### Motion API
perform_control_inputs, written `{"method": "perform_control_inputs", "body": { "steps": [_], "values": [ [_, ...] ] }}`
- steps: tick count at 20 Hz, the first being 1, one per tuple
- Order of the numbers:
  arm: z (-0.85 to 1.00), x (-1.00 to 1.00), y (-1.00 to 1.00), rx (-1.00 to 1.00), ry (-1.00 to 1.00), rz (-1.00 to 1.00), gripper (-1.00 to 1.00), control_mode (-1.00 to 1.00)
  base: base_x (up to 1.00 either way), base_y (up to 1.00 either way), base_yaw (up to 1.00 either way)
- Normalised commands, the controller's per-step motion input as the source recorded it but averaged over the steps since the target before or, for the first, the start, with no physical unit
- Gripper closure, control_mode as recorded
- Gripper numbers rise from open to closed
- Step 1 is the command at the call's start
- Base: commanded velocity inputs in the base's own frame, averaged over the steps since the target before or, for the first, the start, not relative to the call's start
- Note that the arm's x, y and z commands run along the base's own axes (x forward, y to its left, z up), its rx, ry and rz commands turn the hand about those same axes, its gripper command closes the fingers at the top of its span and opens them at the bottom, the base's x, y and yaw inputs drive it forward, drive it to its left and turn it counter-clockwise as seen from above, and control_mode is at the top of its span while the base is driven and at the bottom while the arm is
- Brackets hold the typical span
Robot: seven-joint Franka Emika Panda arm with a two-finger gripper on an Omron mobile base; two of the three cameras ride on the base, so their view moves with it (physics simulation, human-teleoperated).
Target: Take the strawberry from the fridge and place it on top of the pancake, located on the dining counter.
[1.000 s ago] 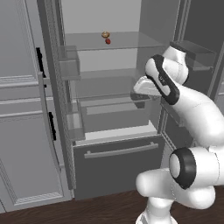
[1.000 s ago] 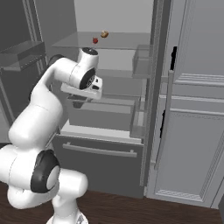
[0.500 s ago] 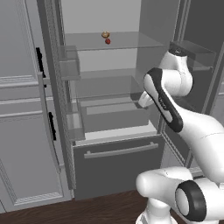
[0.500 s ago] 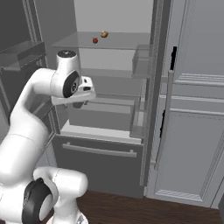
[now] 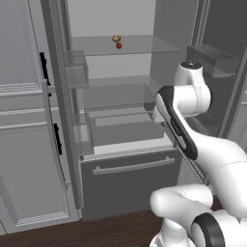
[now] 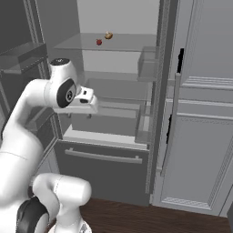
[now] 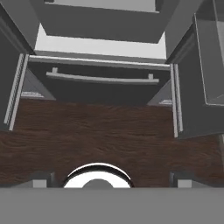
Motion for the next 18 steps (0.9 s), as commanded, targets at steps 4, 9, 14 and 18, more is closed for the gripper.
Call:
{"method": "perform_control_inputs", "body": {
  "steps": [4, 9, 14, 18],
  "values": [
    [-0.12, -0.48, 0.00, 0.00, -0.36, -0.08, -1.00, -1.00, 0.00, 0.00, 0.00],
    [-0.12, -0.18, 0.00, 0.02, -0.11, 0.00, -1.00, -1.00, 0.00, 0.00, 0.00],
    [-0.27, -0.03, -0.01, 0.05, 0.00, 0.02, -1.00, -1.00, 0.00, 0.00, 0.00],
    [-0.26, -0.07, 0.00, 0.00, 0.00, 0.00, -1.00, -1.00, 0.00, 0.00, 0.00]
  ]
}}
